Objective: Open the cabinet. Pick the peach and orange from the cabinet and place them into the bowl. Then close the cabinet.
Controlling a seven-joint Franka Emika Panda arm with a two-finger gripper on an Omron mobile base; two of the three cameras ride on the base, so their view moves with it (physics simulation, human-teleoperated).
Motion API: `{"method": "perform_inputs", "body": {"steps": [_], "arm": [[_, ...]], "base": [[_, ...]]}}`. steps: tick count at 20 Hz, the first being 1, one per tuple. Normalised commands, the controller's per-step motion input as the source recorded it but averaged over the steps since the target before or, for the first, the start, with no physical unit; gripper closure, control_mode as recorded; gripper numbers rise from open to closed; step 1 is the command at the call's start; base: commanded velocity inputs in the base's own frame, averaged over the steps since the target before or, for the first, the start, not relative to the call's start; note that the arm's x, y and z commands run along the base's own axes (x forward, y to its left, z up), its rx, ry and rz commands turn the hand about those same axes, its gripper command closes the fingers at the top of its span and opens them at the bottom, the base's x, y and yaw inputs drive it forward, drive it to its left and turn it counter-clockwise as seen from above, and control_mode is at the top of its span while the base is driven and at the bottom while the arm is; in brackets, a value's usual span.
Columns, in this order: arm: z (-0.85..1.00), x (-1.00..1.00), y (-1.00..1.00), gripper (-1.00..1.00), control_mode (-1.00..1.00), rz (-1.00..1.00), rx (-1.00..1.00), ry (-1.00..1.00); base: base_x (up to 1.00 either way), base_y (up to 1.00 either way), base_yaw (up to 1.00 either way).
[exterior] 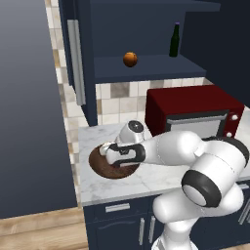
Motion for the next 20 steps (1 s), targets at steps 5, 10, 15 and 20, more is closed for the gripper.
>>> {"method": "perform_inputs", "body": {"steps": [5, 10, 15, 20], "arm": [[0.84, 0.0, 0.0, -1.0, -1.0, 0.0, 0.0, 0.03], [0.99, 0.0, 0.0, -1.0, -1.0, 0.0, -0.03, 0.1], [0.81, -0.02, -0.03, -1.0, -1.0, 0.0, -0.09, 0.07], [0.49, -0.17, -0.09, -1.0, -1.0, 0.0, -0.13, 0.0]], "base": [[0.0, 0.0, 0.0], [0.0, 0.0, 0.0], [0.0, 0.0, 0.0], [0.0, 0.0, 0.0]]}}
